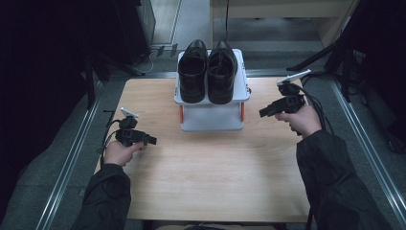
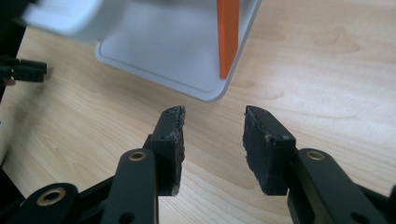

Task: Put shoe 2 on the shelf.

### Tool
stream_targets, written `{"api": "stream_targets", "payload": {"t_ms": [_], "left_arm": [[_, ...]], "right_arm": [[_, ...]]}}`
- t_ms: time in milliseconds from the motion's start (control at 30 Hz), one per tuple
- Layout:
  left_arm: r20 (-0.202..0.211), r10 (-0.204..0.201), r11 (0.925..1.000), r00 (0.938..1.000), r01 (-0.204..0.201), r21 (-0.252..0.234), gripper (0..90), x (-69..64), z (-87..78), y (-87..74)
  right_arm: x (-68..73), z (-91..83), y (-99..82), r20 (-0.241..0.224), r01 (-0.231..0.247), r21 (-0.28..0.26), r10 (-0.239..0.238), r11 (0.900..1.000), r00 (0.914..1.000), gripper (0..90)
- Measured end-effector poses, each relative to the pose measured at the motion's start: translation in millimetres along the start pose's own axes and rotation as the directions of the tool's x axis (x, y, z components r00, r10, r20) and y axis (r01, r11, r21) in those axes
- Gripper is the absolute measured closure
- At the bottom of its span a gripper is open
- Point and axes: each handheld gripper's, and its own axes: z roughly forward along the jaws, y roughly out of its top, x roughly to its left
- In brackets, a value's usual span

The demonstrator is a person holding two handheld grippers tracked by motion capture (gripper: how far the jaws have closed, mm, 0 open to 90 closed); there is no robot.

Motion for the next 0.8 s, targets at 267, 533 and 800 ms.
{"api": "stream_targets", "payload": {"t_ms": [267,533,800], "left_arm": [[-0.002,0.007,0.9999,1.0,-0.007,0.009,46.3,-1.5,1.2,-0.4],[-0.002,0.03,0.9994,0.9995,-0.03,0.016,45.9,-5.8,3.7,-0.1],[-0.004,0.042,0.999,0.9991,-0.042,0.019,45.7,-7.9,5.7,0.1]], "right_arm": [[-17.7,17.6,-24.0,-0.035,-0.019,-0.006,0.019,0.9998,0.9992,58.0],[-28.2,34.5,-48.6,-0.049,0.035,-0.052,-0.038,0.998,0.9981,53.8],[-33.0,52.2,-65.0,-0.053,0.074,-0.067,-0.078,0.995,0.9955,52.7]]}}
